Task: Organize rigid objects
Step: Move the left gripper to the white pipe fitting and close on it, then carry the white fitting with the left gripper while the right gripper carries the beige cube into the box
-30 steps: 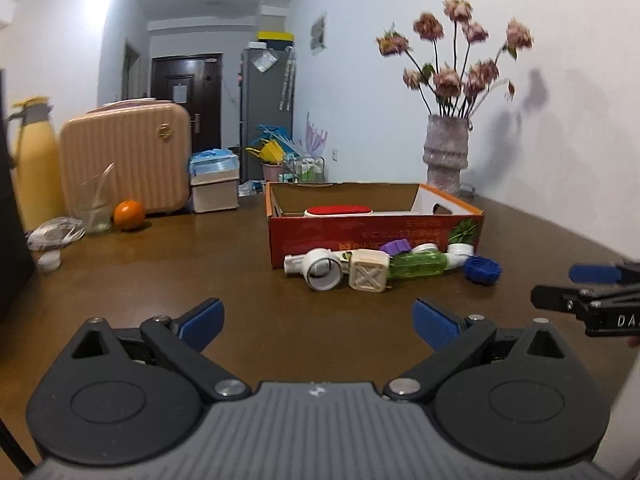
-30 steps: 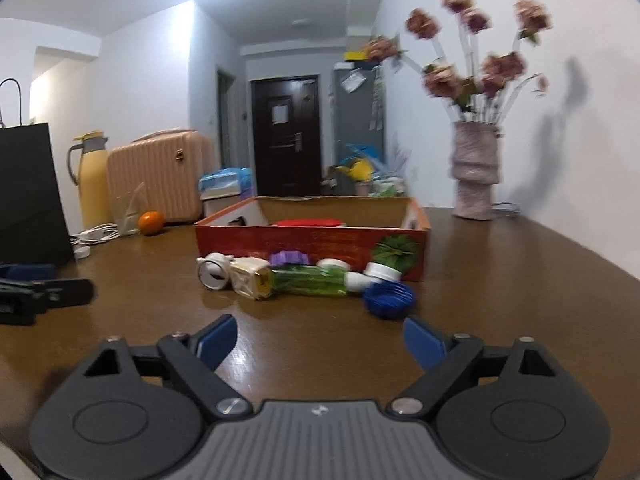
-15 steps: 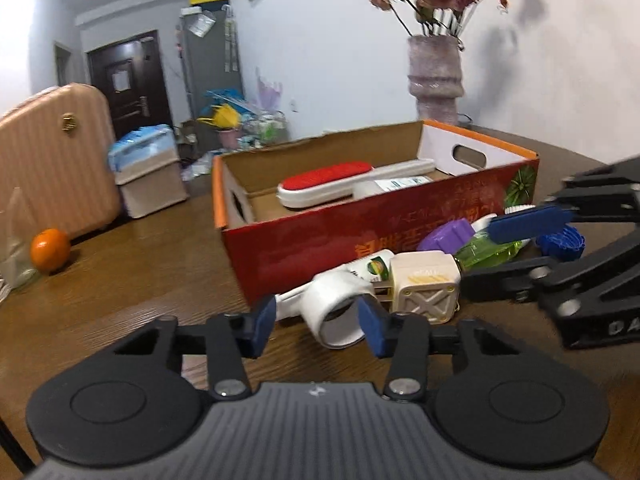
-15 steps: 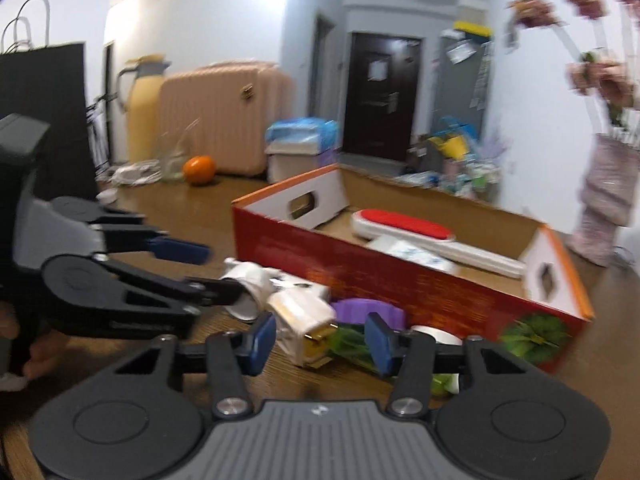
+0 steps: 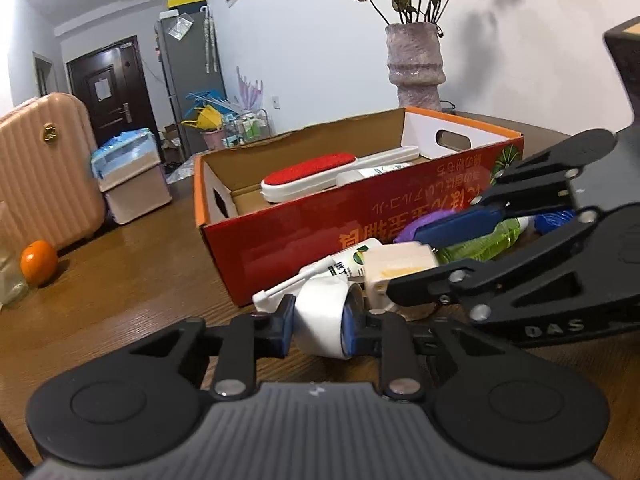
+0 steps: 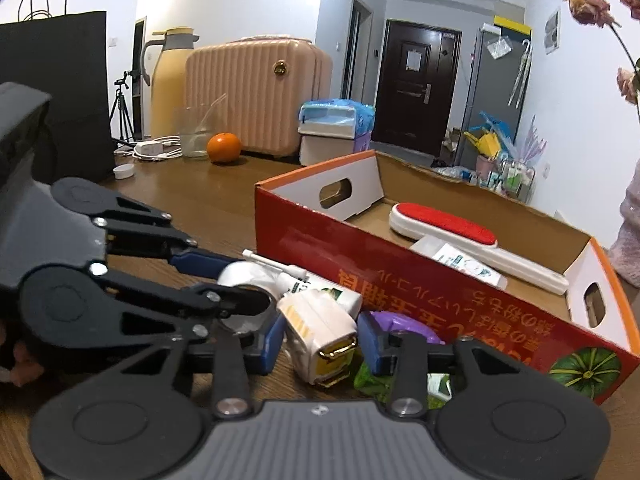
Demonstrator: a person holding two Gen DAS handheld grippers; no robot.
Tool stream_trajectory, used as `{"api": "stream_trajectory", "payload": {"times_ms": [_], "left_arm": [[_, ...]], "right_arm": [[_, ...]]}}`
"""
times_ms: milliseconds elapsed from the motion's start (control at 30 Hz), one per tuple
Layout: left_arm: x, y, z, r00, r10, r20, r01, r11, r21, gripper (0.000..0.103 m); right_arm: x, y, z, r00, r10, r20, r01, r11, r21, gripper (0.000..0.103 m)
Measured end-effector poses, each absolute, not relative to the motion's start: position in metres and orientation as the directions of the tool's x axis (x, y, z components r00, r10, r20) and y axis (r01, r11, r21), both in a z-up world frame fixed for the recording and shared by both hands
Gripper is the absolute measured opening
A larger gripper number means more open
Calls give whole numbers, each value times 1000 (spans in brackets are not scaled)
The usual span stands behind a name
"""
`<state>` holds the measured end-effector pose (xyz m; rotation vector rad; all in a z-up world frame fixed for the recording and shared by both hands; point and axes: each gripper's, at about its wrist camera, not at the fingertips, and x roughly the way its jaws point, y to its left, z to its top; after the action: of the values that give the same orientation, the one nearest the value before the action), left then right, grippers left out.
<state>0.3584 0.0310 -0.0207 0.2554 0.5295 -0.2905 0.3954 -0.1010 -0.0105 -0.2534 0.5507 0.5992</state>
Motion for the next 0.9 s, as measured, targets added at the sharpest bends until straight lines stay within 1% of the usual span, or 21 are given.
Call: {"api": "stream_trajectory", "payload": {"times_ms": [133, 267, 300, 400, 533, 600, 900], "left_arm": [[336, 40, -14, 832, -186, -522, 290, 949, 124, 23], [314, 50, -10, 836, -159, -525, 240, 967, 89, 23], [308, 52, -9, 839, -140, -526, 220, 971, 92, 23], [286, 58, -2, 846, -113, -521, 181, 980, 82, 23], [255, 64, 9, 861, -96, -499, 155, 985, 78, 23], [242, 64, 13, 865, -98, -491, 151, 986, 70, 23], [197, 37, 6, 852, -170, -495, 169, 984, -47, 23]], "right_arm": [[391, -94, -7, 662, 475, -579, -617, 784, -62, 33], [395, -76, -12, 605, 487, -629, -646, 763, -31, 33], [397, -71, -15, 602, 478, -639, -643, 765, -34, 31], [391, -64, -14, 624, 455, -635, -611, 791, -33, 31], [359, -73, -3, 682, 442, -583, -571, 819, -47, 31], [340, -84, 1, 717, 411, -563, -534, 843, -65, 31], [218, -158, 12, 831, 294, -472, -375, 923, -85, 30]]}}
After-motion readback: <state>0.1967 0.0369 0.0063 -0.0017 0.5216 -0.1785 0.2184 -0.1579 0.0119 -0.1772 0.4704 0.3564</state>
